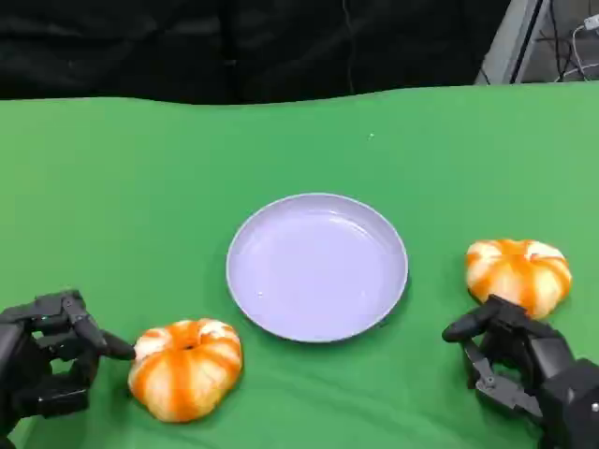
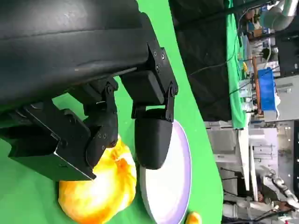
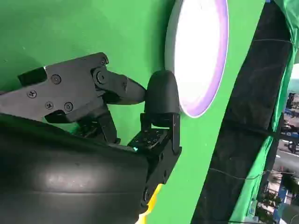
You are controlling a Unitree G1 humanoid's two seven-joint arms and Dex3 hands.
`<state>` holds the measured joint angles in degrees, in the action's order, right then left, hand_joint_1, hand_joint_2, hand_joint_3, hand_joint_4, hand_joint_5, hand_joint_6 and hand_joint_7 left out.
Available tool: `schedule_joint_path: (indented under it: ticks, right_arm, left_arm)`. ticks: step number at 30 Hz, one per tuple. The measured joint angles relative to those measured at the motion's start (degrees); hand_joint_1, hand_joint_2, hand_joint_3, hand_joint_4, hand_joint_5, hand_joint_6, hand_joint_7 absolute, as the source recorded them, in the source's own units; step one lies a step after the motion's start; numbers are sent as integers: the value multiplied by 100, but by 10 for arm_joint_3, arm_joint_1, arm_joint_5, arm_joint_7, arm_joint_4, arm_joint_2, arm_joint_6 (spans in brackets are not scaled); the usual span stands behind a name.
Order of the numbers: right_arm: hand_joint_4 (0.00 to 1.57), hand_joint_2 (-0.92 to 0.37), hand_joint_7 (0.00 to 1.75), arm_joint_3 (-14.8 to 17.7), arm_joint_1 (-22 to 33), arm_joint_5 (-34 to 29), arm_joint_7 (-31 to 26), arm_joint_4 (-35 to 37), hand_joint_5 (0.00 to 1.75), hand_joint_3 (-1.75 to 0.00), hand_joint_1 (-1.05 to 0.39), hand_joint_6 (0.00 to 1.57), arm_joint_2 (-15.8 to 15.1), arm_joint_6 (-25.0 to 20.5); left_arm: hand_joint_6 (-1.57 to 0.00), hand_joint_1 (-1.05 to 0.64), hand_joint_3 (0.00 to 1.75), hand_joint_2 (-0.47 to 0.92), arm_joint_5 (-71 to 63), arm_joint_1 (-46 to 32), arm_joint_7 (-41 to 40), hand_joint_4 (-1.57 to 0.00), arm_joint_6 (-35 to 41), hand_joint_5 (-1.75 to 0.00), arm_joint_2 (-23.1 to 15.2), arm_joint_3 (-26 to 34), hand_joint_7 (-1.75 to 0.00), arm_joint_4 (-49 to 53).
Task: Grasp the bread from the table and place it into the plate.
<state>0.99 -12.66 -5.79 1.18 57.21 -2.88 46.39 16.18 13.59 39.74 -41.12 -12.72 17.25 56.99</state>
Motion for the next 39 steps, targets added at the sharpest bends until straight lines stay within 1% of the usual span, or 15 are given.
schedule_joint_path:
  ticks: [8, 14, 20, 24, 25, 27, 32, 33, 34, 36, 37, 38, 39]
  right_arm:
    - [72, -85, 131, 0, 0, 0, 0, 0, 175, -63, -18, 72, 0, -1]
    - [72, -85, 131, 0, 0, 0, 0, 0, 175, -62, -18, 72, 0, -1]
    - [72, -85, 131, 0, 0, 0, -1, 0, 175, -63, -19, 72, 0, -1]
    - [73, -85, 131, 0, 0, -1, -1, 0, 175, -63, -18, 72, 0, -1]
    - [73, -85, 131, 0, 0, 0, 0, 0, 175, -64, -18, 72, 0, -1]
    - [73, -85, 131, 1, 0, 0, 0, 0, 175, -64, -18, 72, 0, -1]
    - [73, -85, 131, 1, 0, 0, 0, 0, 175, -64, -18, 73, 0, -1]
    - [73, -85, 131, 1, 0, 0, 0, 0, 175, -64, -18, 73, 0, -1]
    - [73, -85, 131, 1, 0, 0, 0, 0, 175, -64, -18, 72, 0, -1]
    - [73, -85, 131, 1, 0, 0, 0, 0, 175, -64, -19, 72, 0, -1]
    - [73, -85, 131, 1, 0, 0, 0, 0, 175, -64, -18, 72, -1, -1]
    - [73, -85, 131, 1, -1, 0, 0, 0, 175, -64, -18, 72, -1, -1]
    - [73, -85, 132, 1, -1, 0, 0, 0, 175, -64, -18, 72, -1, -1]
  left_arm:
    - [-103, 17, 115, 61, 0, -1, 0, -106, 3, -145, 0, 0, -127, -9]
    - [-101, 17, 116, 60, 1, -1, 1, -105, 3, -140, 0, 0, -124, -9]
    - [-94, 18, 114, 60, 27, 0, 25, -93, 3, -131, 10, 7, -105, -8]
    - [-89, 15, 117, 57, 43, 1, 39, -86, 5, -129, 14, 11, -96, -8]
    - [-88, 15, 121, 55, 46, 1, 42, -83, 7, -128, 15, 13, -90, -8]
    - [-88, 15, 124, 53, 59, 1, 51, -82, 19, -128, 19, 17, -87, -10]
    - [-89, 15, 125, 52, 69, 1, 62, -81, 32, -128, 26, 21, -84, -17]
    - [-83, 3, 114, 48, 69, 1, 62, -74, 32, -112, 26, 22, -71, -18]
    - [-84, -5, 103, 47, 79, 1, 74, -72, 42, -99, 26, 25, -54, -18]
    - [-85, -9, 98, 47, 100, 1, 103, -71, 64, -92, 27, 32, -44, -18]
    - [-81, -28, 54, 67, 110, 1, 116, -71, 73, -59, 27, 35, -26, -18]
    - [-81, -34, 29, 79, 115, 1, 127, -76, 79, -38, 27, 37, -15, -18]
    - [-82, -38, 16, 86, 118, 1, 136, -79, 81, -27, 27, 39, -10, -18]
